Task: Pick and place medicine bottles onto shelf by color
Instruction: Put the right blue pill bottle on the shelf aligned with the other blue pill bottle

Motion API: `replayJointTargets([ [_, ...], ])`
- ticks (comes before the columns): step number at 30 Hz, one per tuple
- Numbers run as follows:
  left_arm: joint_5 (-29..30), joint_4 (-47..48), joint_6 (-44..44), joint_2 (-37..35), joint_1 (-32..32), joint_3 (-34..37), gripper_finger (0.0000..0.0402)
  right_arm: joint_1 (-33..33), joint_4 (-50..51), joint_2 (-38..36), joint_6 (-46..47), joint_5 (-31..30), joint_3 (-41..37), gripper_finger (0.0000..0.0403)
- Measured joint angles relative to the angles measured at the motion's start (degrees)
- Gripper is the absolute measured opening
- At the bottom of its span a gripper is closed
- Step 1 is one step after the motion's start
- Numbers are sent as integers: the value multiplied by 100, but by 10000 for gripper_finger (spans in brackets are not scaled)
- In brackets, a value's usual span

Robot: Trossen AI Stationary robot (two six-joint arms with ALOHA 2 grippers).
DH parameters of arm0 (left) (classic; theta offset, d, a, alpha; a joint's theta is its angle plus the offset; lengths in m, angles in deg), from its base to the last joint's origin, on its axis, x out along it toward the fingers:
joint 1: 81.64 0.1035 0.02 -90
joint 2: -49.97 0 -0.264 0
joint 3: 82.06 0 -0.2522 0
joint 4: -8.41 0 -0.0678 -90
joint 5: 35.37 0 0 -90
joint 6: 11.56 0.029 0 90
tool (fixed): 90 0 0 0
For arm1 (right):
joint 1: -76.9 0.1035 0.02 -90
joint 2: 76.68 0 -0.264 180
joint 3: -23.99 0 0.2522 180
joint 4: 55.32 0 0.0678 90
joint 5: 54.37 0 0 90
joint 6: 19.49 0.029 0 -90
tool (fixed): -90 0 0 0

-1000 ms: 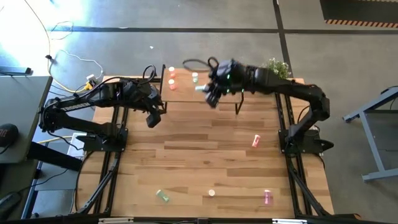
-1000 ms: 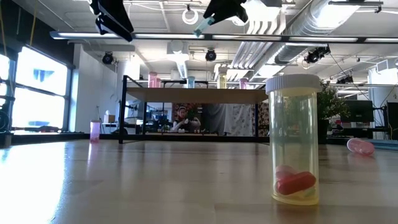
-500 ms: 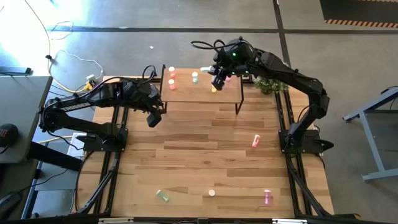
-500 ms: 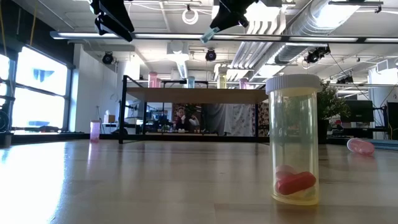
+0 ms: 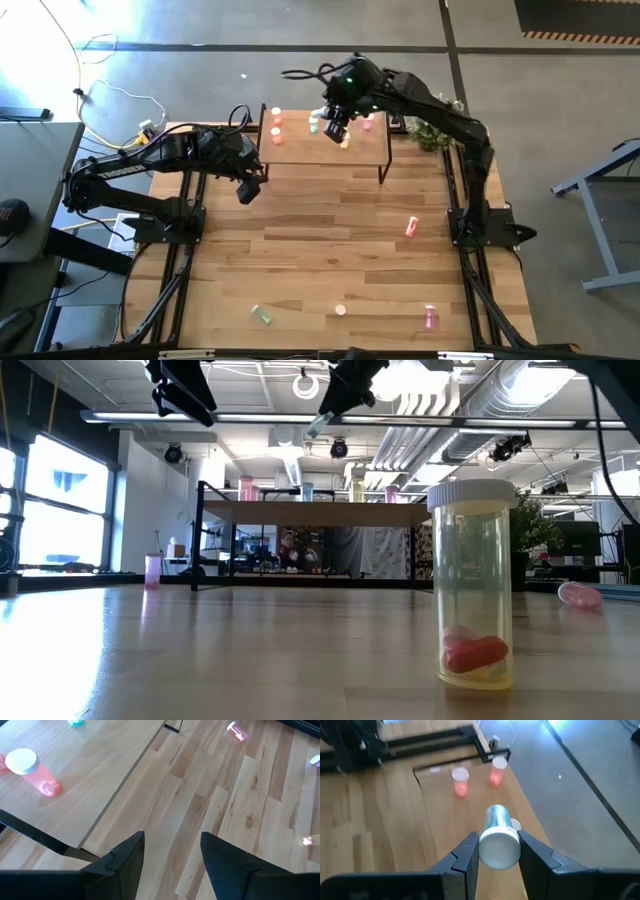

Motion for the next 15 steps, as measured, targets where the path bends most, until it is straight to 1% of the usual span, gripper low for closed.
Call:
replayJointTargets([
  [2,0,7,-2,0,0,0,184,35,374,269,-95,-15,363,99],
  [3,0,7,-2,0,0,0,184,60,477,349,-147,-42,376,99],
  [10,0,15,-2,0,0,0,184,217,538,435,-477,-67,-190,99],
  [15,0,9,-2,13,0,0,184,340,373,503,-642,-155,-292,99],
])
